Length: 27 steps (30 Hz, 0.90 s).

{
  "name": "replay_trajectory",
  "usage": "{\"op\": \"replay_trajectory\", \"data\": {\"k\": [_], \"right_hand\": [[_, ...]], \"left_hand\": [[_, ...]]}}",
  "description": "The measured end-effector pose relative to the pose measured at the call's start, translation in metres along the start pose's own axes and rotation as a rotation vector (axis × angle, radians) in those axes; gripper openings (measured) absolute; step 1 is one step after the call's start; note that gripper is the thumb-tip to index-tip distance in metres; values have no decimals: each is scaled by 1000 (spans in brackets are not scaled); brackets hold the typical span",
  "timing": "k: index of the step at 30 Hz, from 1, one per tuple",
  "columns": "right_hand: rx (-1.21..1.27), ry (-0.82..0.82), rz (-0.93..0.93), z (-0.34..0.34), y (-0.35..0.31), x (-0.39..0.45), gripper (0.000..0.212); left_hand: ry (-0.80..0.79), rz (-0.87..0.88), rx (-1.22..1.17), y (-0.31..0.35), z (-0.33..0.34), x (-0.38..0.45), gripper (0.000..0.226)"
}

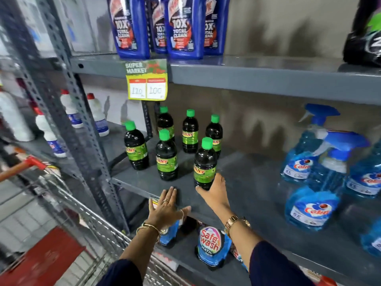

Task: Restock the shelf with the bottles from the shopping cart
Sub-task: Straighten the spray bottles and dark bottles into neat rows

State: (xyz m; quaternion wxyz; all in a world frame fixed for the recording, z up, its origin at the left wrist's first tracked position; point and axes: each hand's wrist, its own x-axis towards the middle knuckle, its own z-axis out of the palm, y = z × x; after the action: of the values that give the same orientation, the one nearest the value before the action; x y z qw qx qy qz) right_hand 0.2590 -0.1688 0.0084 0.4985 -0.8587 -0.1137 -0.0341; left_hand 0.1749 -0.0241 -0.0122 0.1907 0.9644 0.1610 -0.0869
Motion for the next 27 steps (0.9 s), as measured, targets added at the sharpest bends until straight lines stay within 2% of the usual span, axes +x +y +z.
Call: {"op": "replay_trajectory", "data": {"k": [7, 13, 17, 20, 22, 23, 27], "right_hand": [[75, 122, 61, 17, 2, 20, 75], [111, -27, 85, 4, 8, 31, 61], [136, -98, 103, 0, 6, 31, 62], [262, -109, 136, -2, 5, 25, 84], [375, -58, 128, -1, 4, 13, 104], [363, -10, 89, 0, 3, 5, 105], [-41, 255, -261, 8, 3, -27, 63]], "left_hand": [[-24, 5, -24, -7, 5, 8, 84], [-13, 36, -19, -12, 12, 11, 87], [-19, 47, -21, -14, 12, 11, 88], [-21, 51, -27, -14, 12, 10, 87], [-24, 53, -34, -14, 10, 8, 86], [-21, 56, -37, -13, 9, 7, 85], [92, 28, -39, -15, 4, -1, 80]]}}
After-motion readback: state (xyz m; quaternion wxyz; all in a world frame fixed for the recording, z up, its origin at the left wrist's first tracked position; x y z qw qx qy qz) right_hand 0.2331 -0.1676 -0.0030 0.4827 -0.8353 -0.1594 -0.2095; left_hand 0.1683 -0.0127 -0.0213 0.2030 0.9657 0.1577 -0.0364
